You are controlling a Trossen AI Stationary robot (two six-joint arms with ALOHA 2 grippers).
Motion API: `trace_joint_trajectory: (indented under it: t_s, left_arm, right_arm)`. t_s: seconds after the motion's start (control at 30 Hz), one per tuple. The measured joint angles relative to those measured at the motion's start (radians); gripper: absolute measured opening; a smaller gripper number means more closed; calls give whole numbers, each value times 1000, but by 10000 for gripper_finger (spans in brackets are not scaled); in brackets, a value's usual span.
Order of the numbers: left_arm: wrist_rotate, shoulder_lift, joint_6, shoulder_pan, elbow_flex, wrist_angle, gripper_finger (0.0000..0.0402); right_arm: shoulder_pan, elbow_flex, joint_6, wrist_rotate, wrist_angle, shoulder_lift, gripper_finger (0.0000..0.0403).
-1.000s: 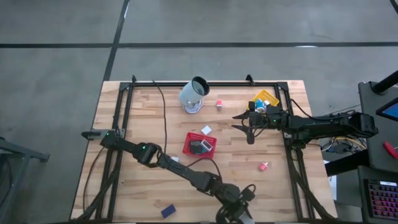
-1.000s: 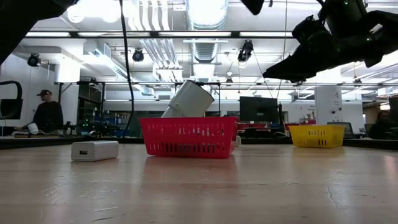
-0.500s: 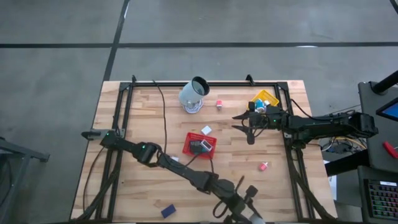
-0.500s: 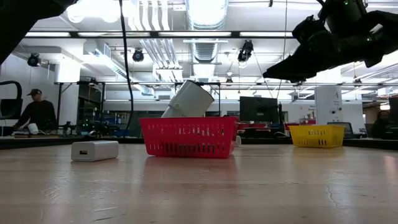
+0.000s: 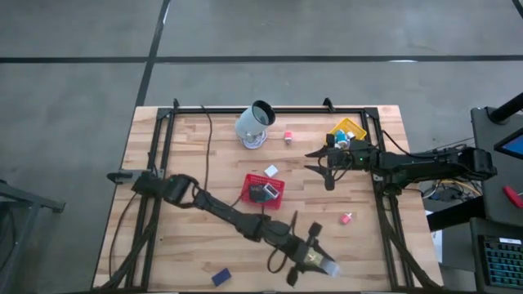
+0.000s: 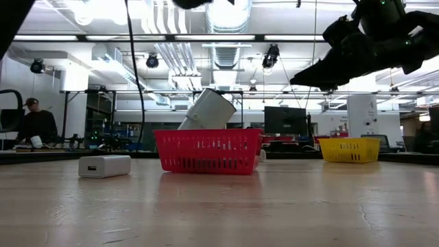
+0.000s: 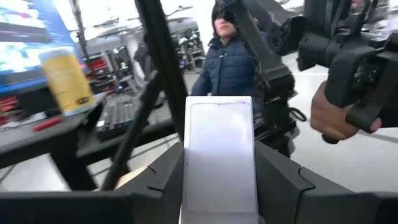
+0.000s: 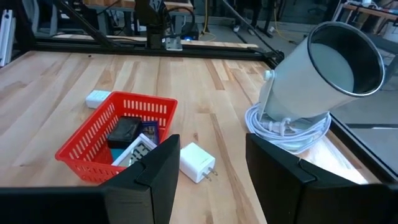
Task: Pick & Place Office items
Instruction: Put the white digital clock into the red basket
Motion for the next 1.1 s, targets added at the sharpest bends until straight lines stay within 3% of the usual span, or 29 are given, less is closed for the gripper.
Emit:
trace_joint_trajectory:
  t_s: [0.3,0.53,1.1]
  left_arm:
    - [-187,-294,48,16,-476,228,152]
    - [-300,-494,63,24,-748,308,152]
    - [-454,-724,85,50,-1034,316,152]
  right_arm:
    - [0,0,1,0,11,0,176]
    - [0,0,0,0,37,0,176]
    - [0,0,0,1,54,0,176]
